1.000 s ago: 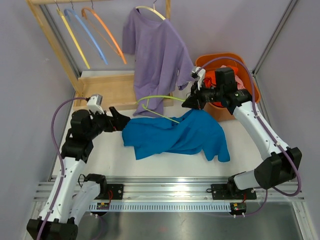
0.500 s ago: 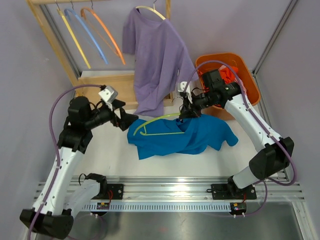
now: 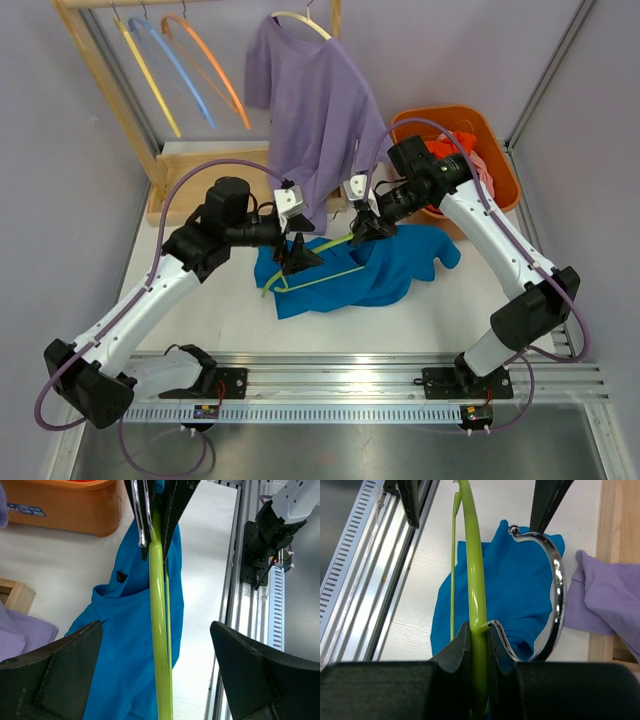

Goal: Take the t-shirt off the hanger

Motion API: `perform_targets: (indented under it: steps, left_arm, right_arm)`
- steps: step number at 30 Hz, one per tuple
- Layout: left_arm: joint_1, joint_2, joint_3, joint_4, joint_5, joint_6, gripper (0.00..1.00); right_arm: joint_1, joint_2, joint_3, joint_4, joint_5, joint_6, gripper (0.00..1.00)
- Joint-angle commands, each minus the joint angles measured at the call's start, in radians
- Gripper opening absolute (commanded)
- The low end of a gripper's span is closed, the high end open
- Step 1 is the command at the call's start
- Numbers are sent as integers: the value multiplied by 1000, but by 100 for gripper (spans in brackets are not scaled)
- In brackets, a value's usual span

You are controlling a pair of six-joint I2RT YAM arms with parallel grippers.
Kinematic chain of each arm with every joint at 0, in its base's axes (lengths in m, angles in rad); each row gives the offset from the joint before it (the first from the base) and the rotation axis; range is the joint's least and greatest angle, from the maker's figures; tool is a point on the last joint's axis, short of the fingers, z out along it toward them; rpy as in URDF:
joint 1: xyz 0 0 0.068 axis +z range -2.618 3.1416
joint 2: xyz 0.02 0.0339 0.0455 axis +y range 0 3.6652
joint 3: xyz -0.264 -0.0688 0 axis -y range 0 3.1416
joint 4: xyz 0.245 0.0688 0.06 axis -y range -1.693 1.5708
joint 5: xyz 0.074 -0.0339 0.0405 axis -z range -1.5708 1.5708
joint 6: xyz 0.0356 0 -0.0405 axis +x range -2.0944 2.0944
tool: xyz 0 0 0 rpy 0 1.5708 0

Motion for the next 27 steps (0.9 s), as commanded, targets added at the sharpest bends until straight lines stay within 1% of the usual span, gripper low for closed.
perform_targets:
  steps: [1,4,5,7,8,11,12,14,15,17,20,21,22,23,24,25,26,27]
  left_arm:
    - [-31,11,25,37,-32,39,85]
    - [-48,45,52,-15,-86,61,74]
    - [-53,51,59,-40,-100,67,68]
    - [-66,66,68,-63,-132,87,62]
    - [-68,68,69,-71,-140,90,54]
    - [-74,63,59,-66,-166,92,38]
    - [-76,62,57,-60,-177,90,28]
    - [-76,53,53,-48,-181,83,15]
    - [-76,51,48,-45,-184,78,0]
    - [-76,43,48,-40,-192,64,0]
    - [-76,24,37,-39,-198,34,0]
    - [-76,17,28,-39,-209,11,0]
    - [-74,10,23,-48,-215,-2,0]
    - [-74,2,19,-57,-224,-16,0]
    - [-73,-13,14,-65,-247,-48,0]
    - [-67,-21,4,-77,-259,-68,0]
    - [-62,-27,-3,-95,-266,-88,0]
    - [-56,-44,-10,-104,-278,-135,0]
  right_arm:
    - [17,0,61,-33,-63,-40,0]
    - [20,6,81,-32,-81,-18,0]
    - [20,9,84,-29,-83,-11,0]
    - [20,12,93,-21,-88,8,0]
    - [22,12,95,-18,-91,13,0]
    - [22,11,92,-14,-95,23,0]
    - [22,12,89,-15,-98,25,0]
    - [22,14,84,-14,-98,31,0]
    - [19,14,81,-12,-100,34,0]
    - [20,17,75,-7,-104,48,1]
    - [20,16,56,31,-105,110,16]
    - [22,14,49,49,-100,178,23]
    - [19,6,32,107,-94,224,37]
    - [20,0,23,141,-83,276,45]
    - [17,-6,13,173,-68,375,51]
    - [9,-23,0,251,-57,441,56]
    - [3,-33,-10,304,-39,518,64]
    - [-1,-46,-19,356,12,666,68]
